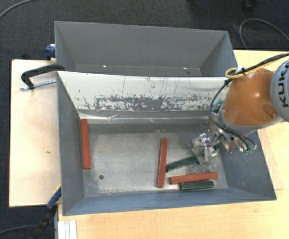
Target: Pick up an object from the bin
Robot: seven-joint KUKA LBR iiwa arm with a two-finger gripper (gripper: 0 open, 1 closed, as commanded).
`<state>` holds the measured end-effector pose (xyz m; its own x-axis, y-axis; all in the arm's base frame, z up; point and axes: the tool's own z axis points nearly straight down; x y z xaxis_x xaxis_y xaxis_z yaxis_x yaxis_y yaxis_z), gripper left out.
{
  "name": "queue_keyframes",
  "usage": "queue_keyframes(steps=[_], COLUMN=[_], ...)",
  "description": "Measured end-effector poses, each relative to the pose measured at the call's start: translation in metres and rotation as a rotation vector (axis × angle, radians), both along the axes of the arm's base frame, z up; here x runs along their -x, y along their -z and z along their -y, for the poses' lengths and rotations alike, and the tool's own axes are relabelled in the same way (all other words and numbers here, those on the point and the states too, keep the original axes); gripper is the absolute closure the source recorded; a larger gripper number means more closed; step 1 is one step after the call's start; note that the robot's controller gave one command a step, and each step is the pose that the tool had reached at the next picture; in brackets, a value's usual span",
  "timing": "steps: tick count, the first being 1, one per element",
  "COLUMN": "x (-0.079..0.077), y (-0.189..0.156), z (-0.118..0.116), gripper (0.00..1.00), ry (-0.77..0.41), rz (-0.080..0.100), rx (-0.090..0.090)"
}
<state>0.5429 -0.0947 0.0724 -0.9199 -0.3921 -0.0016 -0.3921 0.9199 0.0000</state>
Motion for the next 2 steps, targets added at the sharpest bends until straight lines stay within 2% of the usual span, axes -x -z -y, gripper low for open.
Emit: queue_keyframes(steps=[1, 2], x=[-0.0001, 0.0002], y=[0.0002, 0.0006], z=[-0.0002, -0.0002], gripper=[0.00, 1.00], ry=[0.000, -0.001], rz=[0.000, 0.000], rx=[0.000, 0.000])
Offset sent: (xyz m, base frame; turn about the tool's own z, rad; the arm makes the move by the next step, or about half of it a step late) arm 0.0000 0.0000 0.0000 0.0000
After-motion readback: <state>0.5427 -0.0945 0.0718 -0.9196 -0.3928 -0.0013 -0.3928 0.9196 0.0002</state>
